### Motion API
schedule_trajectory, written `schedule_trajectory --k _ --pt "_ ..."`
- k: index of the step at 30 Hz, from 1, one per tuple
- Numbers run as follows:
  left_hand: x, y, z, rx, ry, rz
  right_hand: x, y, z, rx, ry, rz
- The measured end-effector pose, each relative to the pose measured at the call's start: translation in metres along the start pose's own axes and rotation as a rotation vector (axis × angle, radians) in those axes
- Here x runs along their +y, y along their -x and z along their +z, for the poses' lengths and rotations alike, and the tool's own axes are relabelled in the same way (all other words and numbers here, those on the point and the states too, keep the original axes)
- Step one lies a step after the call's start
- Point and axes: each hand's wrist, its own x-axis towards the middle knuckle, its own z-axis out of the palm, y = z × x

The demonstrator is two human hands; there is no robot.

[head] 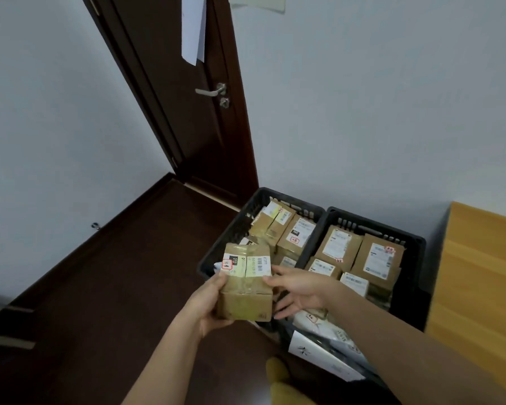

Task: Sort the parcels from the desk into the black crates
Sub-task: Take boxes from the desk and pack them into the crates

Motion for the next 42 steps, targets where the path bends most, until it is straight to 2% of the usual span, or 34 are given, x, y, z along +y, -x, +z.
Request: schedule_trajectory --k 3,8,13,17,23,30,35,42 --pt "0.024 -0.029 -0.013 0.039 0.009 -0.005 -0.023 -0.045 0.000 -0.012 -0.045 0.005" --pt "0.080 -0.082 -0.022 0.013 -0.016 -0.029 -0.066 -0.108 -0.012 -0.003 -0.115 0.053" --pt "0.121 -0.139 -0.025 0.062 -0.122 -0.070 -0.087 -0.142 -0.022 0.076 -0.235 0.084" --pt "0.133 -0.183 -0.016 0.022 -0.203 -0.139 -0.085 -0.161 -0.038 0.148 -0.353 0.137" --pt "0.129 -0.252 0.015 -0.136 -0.397 -0.238 -0.051 -0.181 -0.059 0.310 -0.566 0.182" --pt "0.096 -0.325 0.040 -0.404 -0.596 -0.363 -0.005 -0.217 -0.056 0.597 -0.665 0.246" --pt "0.068 -0.376 0.055 -0.498 -0.718 -0.365 0.017 -0.261 -0.059 0.815 -0.708 0.222" --pt "0.020 -0.427 0.049 -0.671 -0.939 -0.250 0.050 -0.307 -0.056 1.038 -0.504 0.157"
